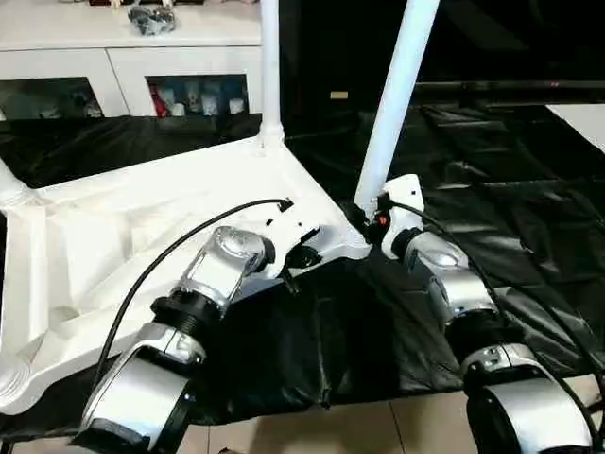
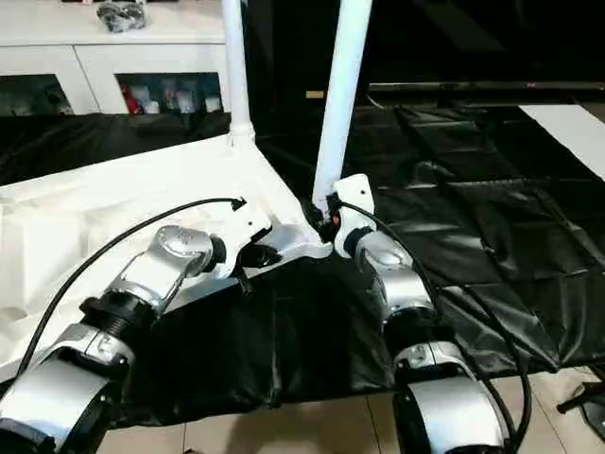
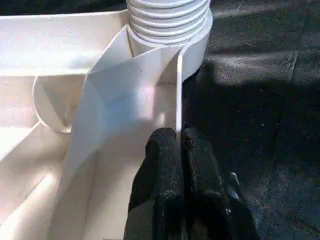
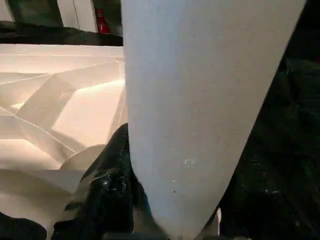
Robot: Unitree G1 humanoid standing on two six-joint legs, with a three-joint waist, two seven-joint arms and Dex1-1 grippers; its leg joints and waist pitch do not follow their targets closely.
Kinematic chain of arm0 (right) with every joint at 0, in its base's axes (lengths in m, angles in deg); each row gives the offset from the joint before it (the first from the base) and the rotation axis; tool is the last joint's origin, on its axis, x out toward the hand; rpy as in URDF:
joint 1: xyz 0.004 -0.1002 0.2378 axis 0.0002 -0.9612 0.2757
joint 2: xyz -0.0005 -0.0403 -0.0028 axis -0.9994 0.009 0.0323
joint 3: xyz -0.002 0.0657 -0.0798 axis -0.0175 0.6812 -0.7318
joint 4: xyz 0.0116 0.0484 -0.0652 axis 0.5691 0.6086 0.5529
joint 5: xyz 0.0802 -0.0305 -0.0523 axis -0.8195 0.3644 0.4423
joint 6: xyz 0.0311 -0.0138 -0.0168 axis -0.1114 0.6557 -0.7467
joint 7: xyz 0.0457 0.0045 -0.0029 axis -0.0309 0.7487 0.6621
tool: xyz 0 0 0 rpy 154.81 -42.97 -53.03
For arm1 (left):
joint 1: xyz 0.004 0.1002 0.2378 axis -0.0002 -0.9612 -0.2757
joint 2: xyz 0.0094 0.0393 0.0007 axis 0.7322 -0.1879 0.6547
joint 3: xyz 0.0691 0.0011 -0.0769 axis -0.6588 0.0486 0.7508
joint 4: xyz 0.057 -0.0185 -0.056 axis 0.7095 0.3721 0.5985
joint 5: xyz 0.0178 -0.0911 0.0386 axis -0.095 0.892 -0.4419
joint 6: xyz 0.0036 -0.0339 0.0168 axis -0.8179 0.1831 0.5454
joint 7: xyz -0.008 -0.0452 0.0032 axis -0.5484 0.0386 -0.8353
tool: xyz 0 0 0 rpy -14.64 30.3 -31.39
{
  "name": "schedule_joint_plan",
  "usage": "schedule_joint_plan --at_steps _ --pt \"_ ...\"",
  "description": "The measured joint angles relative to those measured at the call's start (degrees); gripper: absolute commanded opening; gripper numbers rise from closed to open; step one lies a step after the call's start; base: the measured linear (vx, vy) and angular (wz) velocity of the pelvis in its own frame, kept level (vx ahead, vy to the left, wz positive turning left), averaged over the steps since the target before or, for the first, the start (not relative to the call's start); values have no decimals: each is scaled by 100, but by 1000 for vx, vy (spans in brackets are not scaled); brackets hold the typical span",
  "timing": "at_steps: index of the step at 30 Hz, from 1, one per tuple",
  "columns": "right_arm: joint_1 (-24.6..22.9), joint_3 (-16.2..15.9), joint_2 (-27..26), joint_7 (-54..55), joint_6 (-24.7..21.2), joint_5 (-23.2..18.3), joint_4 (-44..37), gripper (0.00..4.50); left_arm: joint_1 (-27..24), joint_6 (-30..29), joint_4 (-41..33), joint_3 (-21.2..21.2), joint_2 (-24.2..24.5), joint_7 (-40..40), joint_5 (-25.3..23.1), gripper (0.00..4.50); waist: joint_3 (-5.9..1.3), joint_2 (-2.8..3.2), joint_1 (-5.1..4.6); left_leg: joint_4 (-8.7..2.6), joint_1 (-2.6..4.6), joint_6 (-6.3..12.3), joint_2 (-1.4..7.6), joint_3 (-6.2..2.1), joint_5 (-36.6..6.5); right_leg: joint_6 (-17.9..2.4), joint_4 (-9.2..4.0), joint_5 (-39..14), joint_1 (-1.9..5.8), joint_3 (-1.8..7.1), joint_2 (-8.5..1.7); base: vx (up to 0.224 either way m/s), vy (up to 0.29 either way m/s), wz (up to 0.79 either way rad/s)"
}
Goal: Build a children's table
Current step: Insert table leg to table base
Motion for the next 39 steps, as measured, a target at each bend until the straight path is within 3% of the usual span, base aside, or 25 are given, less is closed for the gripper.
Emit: schedule_joint_plan --at_steps 17,31,33,35,39 --pt "210 -23 0 -285 199 193 281 186 -215 -258 -520 -52 98 19 1 0 -1 -2 -118 0 -6 0 0 -1 0 -38 -1 24 -3 -2 0 0 0 0" --pt "265 -39 206 -952 246 199 331 186 -252 -238 -653 -117 228 270 64 0 -2 -2 -117 -17 -9 -3 4 -6 -7 -41 4 26 -5 -14 2 0 0 0" --pt "285 -36 213 -1003 284 198 378 242 -268 -239 -682 -120 236 271 64 0 -2 -1 -118 -18 -10 -3 5 -6 -7 -41 4 26 -6 -14 2 0 0 0" --pt "298 -34 230 -1090 299 215 474 242 -272 -239 -697 -124 236 296 65 0 -2 -1 -113 -19 -10 -3 5 -6 -7 -41 4 25 -6 -15 2 0 0 0" --pt "265 -20 277 -1189 309 270 605 287 -292 -234 -776 -142 236 417 127 0 6 9 -67 -15 -27 -2 5 -8 -7 -41 5 26 -15 -18 2 0 0 0"
